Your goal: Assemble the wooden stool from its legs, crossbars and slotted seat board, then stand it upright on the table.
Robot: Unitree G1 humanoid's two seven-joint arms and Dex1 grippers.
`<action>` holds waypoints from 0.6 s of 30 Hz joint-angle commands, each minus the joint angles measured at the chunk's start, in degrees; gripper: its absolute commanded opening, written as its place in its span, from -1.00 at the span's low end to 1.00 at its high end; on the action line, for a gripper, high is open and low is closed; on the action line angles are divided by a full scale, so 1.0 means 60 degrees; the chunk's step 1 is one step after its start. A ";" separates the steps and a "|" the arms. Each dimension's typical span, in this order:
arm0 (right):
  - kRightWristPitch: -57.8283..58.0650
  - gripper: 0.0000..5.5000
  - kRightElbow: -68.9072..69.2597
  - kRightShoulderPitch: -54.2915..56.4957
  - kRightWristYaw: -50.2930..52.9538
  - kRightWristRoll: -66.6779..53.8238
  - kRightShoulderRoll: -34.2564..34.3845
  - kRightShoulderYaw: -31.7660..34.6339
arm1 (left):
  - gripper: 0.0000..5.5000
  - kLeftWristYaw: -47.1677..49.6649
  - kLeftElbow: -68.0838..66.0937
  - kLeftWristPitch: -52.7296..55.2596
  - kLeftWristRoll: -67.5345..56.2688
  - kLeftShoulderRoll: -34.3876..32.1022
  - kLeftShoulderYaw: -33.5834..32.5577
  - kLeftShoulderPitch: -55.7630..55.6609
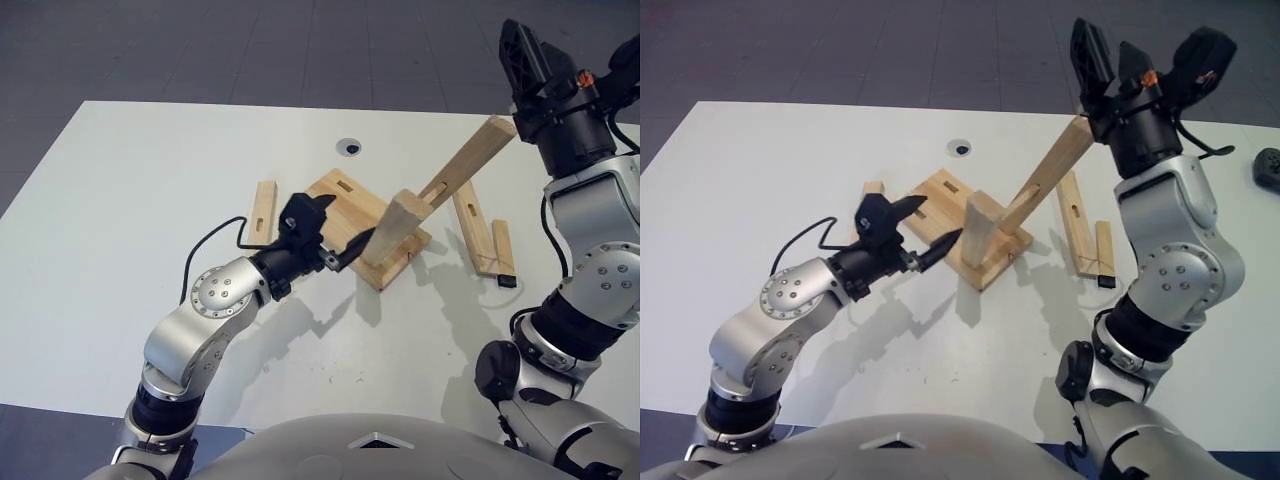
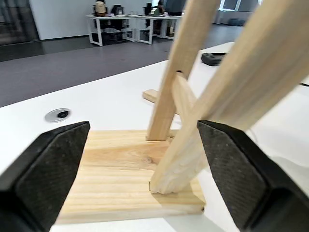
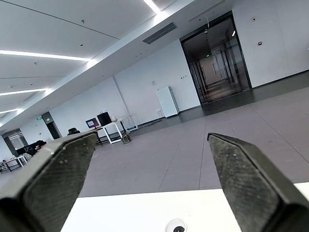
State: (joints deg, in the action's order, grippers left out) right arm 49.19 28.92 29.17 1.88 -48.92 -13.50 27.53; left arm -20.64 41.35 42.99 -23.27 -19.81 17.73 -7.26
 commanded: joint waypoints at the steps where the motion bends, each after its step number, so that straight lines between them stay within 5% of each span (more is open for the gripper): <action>1: -0.0150 0.80 -0.0186 0.0273 0.0094 -0.0241 -0.0243 -0.0026 | 0.79 -0.1011 -0.0594 -0.0584 0.0525 -0.0301 0.0942 -0.1151; 5: -0.0478 0.96 -0.0539 0.0578 0.0041 -0.0608 -0.0315 0.0190 | 0.96 -0.1128 -0.1304 -0.1130 0.0769 -0.0193 0.0497 -0.1708; 10: -0.0933 0.96 -0.1043 0.0856 0.0191 -0.0781 -0.0596 0.0493 | 0.96 -0.2743 -0.2834 -0.2480 0.0873 -0.1654 -0.0701 -0.1915; 14: -0.1082 0.96 -0.1119 0.0696 0.0166 -0.0656 -0.0777 0.0275 | 0.96 -0.4464 -0.4663 -0.4423 0.2422 -0.3294 -0.0112 -0.2296; 18: -0.0778 0.96 -0.0829 0.0167 0.0132 -0.0683 -0.0943 -0.0143 | 0.96 -0.5306 -0.5425 -0.4899 0.2448 -0.3099 0.0059 -0.2633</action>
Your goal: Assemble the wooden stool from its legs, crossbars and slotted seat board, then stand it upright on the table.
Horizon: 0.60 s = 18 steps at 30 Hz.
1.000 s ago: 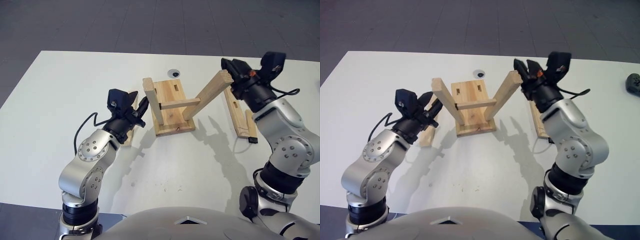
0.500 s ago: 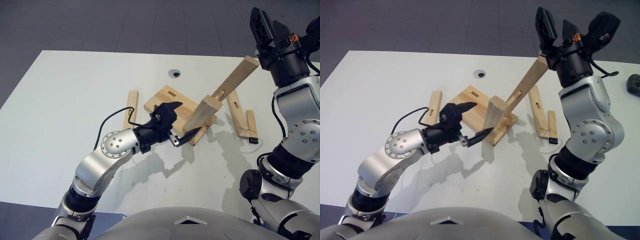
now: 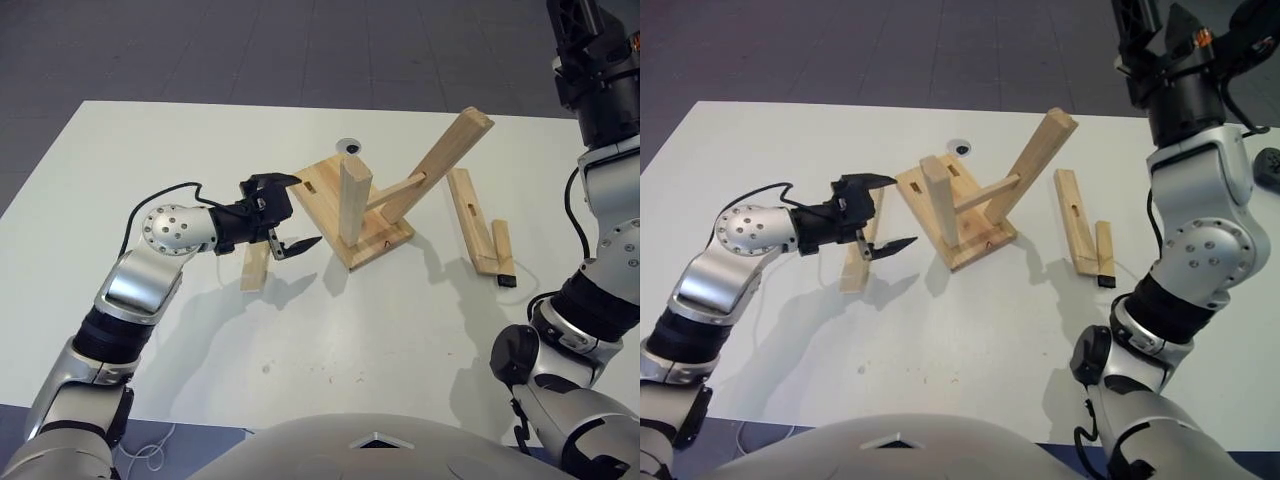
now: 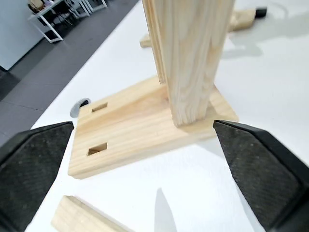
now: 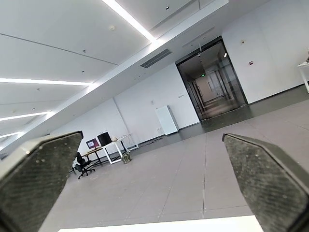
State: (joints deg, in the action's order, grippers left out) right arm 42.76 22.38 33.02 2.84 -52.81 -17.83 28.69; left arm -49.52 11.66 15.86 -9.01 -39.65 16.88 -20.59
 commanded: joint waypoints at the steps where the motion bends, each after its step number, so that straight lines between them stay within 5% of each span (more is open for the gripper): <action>1: 0.0425 0.96 0.0409 -0.0706 -0.0246 -0.0071 -0.0358 -0.0525 | 0.96 -0.0386 -0.0671 -0.0445 0.0139 0.0430 0.0192 -0.0495; 7: 0.0519 0.96 0.0706 -0.1679 -0.1489 -0.0267 -0.1006 -0.0850 | 0.96 0.1170 -0.0556 -0.0219 0.0252 0.2010 -0.0031 -0.0237; 18: -0.0265 0.96 0.0548 -0.0654 -0.0978 -0.0896 -0.0809 -0.0427 | 0.96 0.2222 -0.0197 0.0458 0.0196 0.3918 0.0555 0.0129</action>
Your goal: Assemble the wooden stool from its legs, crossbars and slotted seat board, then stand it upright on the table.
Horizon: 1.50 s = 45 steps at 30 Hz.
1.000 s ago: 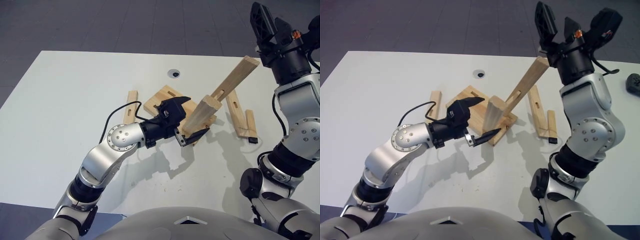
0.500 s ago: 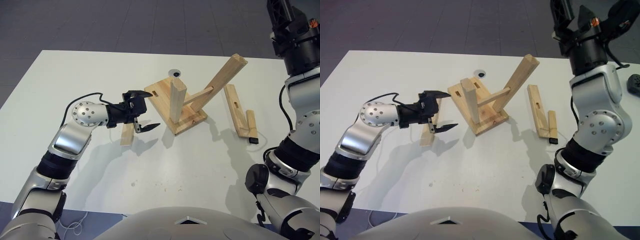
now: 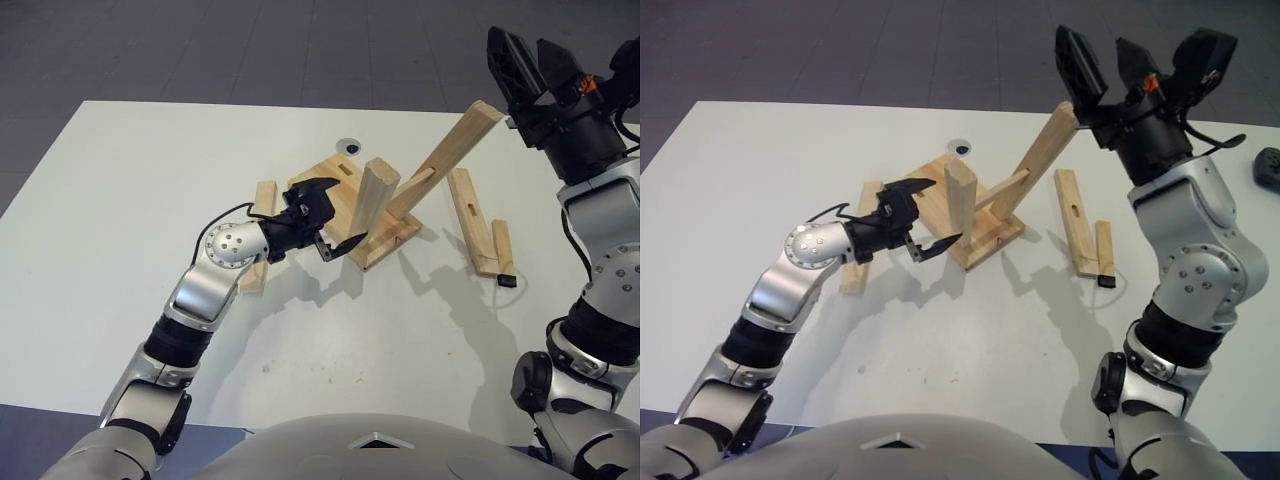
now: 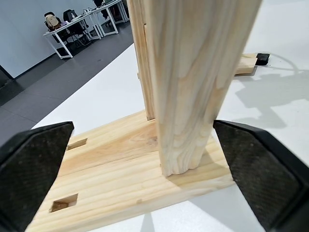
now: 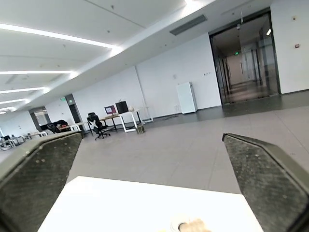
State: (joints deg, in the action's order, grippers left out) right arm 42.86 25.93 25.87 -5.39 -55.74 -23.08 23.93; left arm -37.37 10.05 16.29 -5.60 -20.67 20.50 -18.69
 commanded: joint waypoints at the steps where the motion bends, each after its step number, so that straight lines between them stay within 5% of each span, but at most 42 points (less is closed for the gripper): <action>1: -0.0318 0.96 -0.0075 0.0643 0.0534 -0.0510 0.0059 0.0432 | 0.96 0.0276 0.0034 0.0487 -0.0363 0.0866 -0.0096 -0.0337; 15: -0.0434 0.96 -0.0088 0.0375 0.0731 -0.0632 -0.0005 0.0153 | 0.96 0.1285 0.3649 0.4852 -0.4762 0.1056 -0.3250 -0.0378; 25: -0.0547 0.96 -0.0160 0.0161 0.0773 -0.0398 -0.0055 0.0083 | 0.96 0.3538 0.1993 0.5368 -0.8605 0.1288 -0.7278 -0.1366; 32: -0.0582 0.96 -0.0051 0.0125 0.0835 -0.0297 -0.0142 -0.0004 | 0.96 0.3912 0.1380 0.4197 -0.4330 0.0470 -0.3669 -0.0477; 45: -0.0605 0.96 -0.0102 0.0158 0.0925 -0.0330 -0.0278 0.0087 | 0.96 0.3000 0.3830 0.5269 -0.4925 0.0712 -0.2079 -0.1277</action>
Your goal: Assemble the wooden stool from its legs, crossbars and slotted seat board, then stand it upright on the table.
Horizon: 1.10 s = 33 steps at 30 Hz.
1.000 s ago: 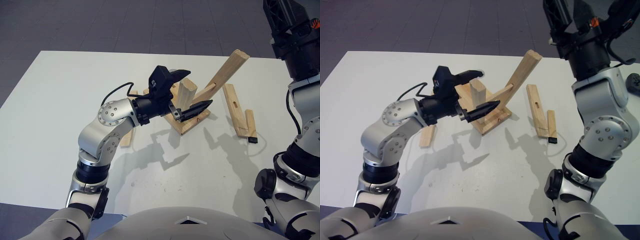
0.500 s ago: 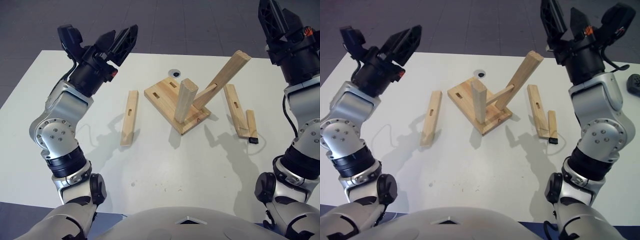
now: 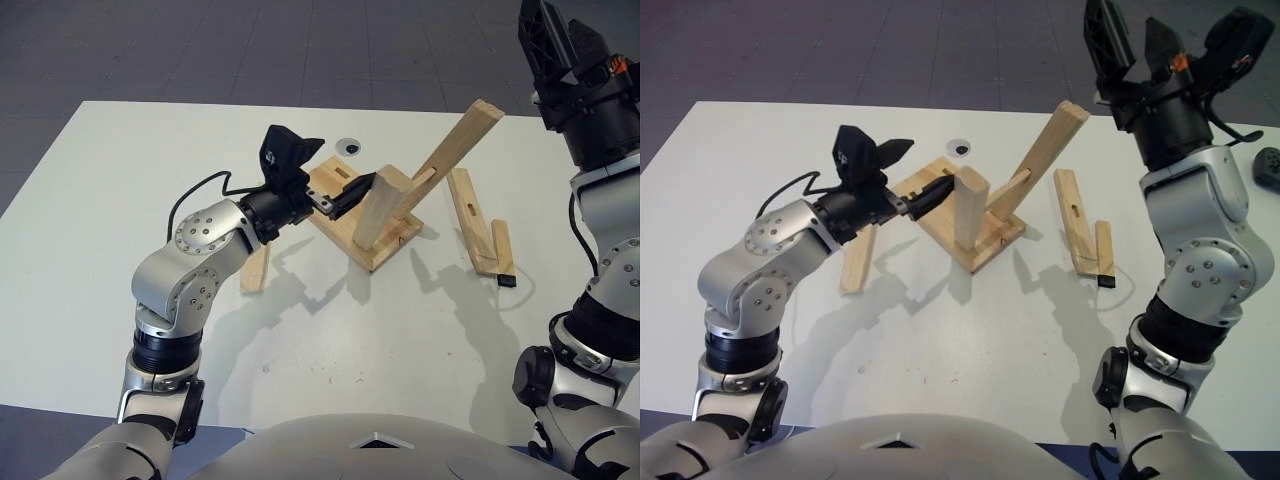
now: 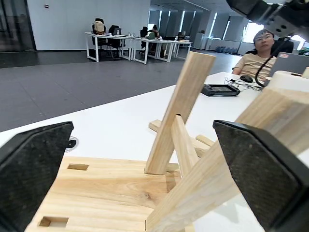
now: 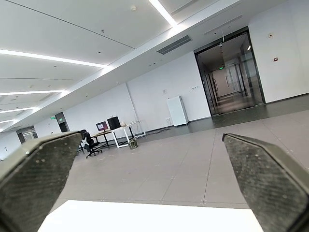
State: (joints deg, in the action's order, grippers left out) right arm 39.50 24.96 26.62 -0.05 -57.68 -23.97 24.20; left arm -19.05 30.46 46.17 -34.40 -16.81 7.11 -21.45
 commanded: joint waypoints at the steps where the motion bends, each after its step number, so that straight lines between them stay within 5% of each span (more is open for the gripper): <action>1: -0.0036 0.96 0.0063 0.0020 0.0013 -0.0017 -0.0155 0.0050 | 0.96 -0.0030 0.0394 0.0320 -0.0188 0.0201 0.0155 -0.1097; 10: 0.0590 0.96 0.0118 -0.0313 -0.1028 -0.1779 -0.0648 0.0368 | 0.96 -0.0041 -0.0587 0.0044 0.0165 0.0927 0.0594 -0.1761; 18: 0.1410 0.96 0.1768 -0.1828 -0.3556 -0.2510 -0.2281 -0.0442 | 0.96 0.0892 -0.1661 0.0007 -0.1376 0.0700 -0.3382 -0.2420; 22: 0.1491 0.96 0.2540 -0.2914 -0.5082 -0.1829 -0.3188 -0.1070 | 0.96 0.1479 -0.2363 0.0074 -0.1345 0.0519 -0.4031 -0.2369; 33: 0.0714 0.25 0.2168 -0.3037 -0.6534 0.0034 -0.3849 -0.1796 | 0.96 0.2121 -0.1687 0.0201 -0.1403 0.0972 -0.3461 -0.1134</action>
State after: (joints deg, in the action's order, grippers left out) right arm 44.50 38.69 7.94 -38.38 -58.84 -45.95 13.64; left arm -7.16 19.39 46.83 -42.82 -11.60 -14.22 -29.39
